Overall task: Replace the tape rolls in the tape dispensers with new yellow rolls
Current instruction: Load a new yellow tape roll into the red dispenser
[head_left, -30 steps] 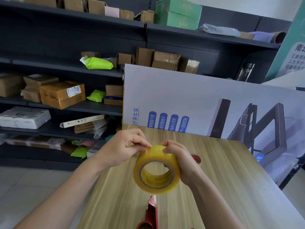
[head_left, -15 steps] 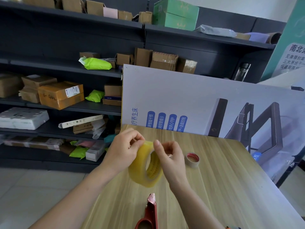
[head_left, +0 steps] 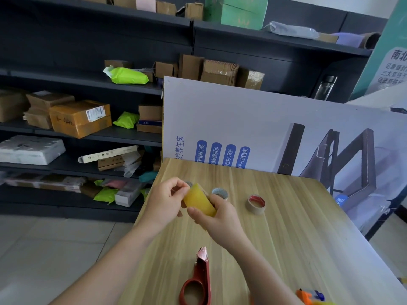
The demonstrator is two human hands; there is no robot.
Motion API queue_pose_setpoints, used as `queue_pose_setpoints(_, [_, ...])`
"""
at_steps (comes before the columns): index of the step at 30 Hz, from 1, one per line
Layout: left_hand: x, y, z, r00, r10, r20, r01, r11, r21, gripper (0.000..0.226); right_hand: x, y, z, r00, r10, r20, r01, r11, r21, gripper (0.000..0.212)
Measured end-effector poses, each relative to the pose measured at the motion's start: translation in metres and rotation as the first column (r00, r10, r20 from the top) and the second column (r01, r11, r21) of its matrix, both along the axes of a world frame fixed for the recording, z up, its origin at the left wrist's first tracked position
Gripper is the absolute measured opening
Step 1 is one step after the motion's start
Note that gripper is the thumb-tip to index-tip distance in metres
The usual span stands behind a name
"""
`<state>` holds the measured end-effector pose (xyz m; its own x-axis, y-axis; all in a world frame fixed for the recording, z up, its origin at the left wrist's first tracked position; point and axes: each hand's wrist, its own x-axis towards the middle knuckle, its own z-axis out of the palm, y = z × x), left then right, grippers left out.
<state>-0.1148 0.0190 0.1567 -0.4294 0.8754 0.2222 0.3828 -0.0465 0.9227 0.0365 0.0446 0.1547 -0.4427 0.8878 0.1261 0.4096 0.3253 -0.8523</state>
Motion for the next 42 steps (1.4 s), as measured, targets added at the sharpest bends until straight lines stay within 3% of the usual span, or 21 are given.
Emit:
queue_pose_setpoints(5, [-0.001, 0.001, -0.022, 0.927, 0.010, 0.375, 0.035, 0.993, -0.114, 0.018, -0.001, 0.002, -0.009, 0.977, -0.054, 0.208, 0.032, 0.994, 0.109, 0.035])
queue_pose_setpoints(12, [-0.021, -0.005, -0.056, 0.796, 0.084, 0.599, 0.091, 0.962, -0.256, 0.014, 0.004, -0.003, -0.030, 0.970, 0.050, 0.239, -0.028, 0.995, -0.098, 0.041])
queue_pose_setpoints(16, [-0.036, -0.009, -0.073, 0.658, -0.068, 0.750, 0.299, 0.938, -0.177, 0.015, 0.002, -0.003, -0.041, 0.951, 0.060, 0.304, -0.060, 0.998, -0.009, 0.028])
queue_pose_setpoints(20, [-0.037, -0.012, -0.093, 0.512, -0.058, 0.857, 0.329, 0.935, -0.133, 0.043, -0.001, -0.003, -0.052, 0.925, 0.036, 0.379, -0.075, 0.993, 0.088, 0.044])
queue_pose_setpoints(25, [-0.018, -0.015, -0.102, 0.682, -0.039, 0.731, 0.354, 0.891, -0.283, 0.068, -0.004, -0.003, -0.080, 0.856, -0.008, 0.517, -0.156, 0.949, 0.273, 0.038])
queue_pose_setpoints(28, [-0.008, -0.012, -0.110, 0.708, 0.036, 0.705, 0.294, 0.893, -0.340, 0.045, -0.006, -0.005, -0.099, 0.835, 0.007, 0.549, -0.218, 0.923, 0.319, 0.044])
queue_pose_setpoints(31, [-0.010, -0.014, -0.125, 0.694, 0.123, 0.710, 0.248, 0.884, -0.396, 0.020, -0.003, -0.004, -0.111, 0.851, 0.118, 0.512, -0.269, 0.934, 0.233, 0.047])
queue_pose_setpoints(33, [-0.017, -0.018, -0.136, 0.696, 0.143, 0.703, 0.259, 0.863, -0.433, 0.022, 0.002, -0.001, -0.118, 0.935, 0.105, 0.338, -0.162, 0.976, 0.144, 0.046])
queue_pose_setpoints(35, [-0.024, -0.024, -0.144, 0.701, 0.144, 0.698, 0.299, 0.830, -0.471, 0.028, 0.010, 0.005, -0.126, 0.974, -0.124, 0.190, 0.127, 0.992, -0.002, 0.041])
queue_pose_setpoints(37, [-0.030, -0.029, -0.154, 0.710, 0.132, 0.691, 0.347, 0.789, -0.507, 0.031, 0.017, 0.014, -0.140, 0.914, -0.286, 0.287, 0.332, 0.934, -0.128, 0.032])
queue_pose_setpoints(40, [-0.031, -0.032, -0.167, 0.727, 0.090, 0.681, 0.423, 0.722, -0.548, 0.032, 0.025, 0.015, -0.170, 0.781, -0.120, 0.613, 0.335, 0.909, -0.249, 0.042])
queue_pose_setpoints(42, [-0.028, -0.031, -0.174, 0.755, 0.056, 0.653, 0.453, 0.675, -0.582, 0.033, 0.027, 0.012, -0.184, 0.736, -0.016, 0.677, 0.321, 0.889, -0.327, 0.046])
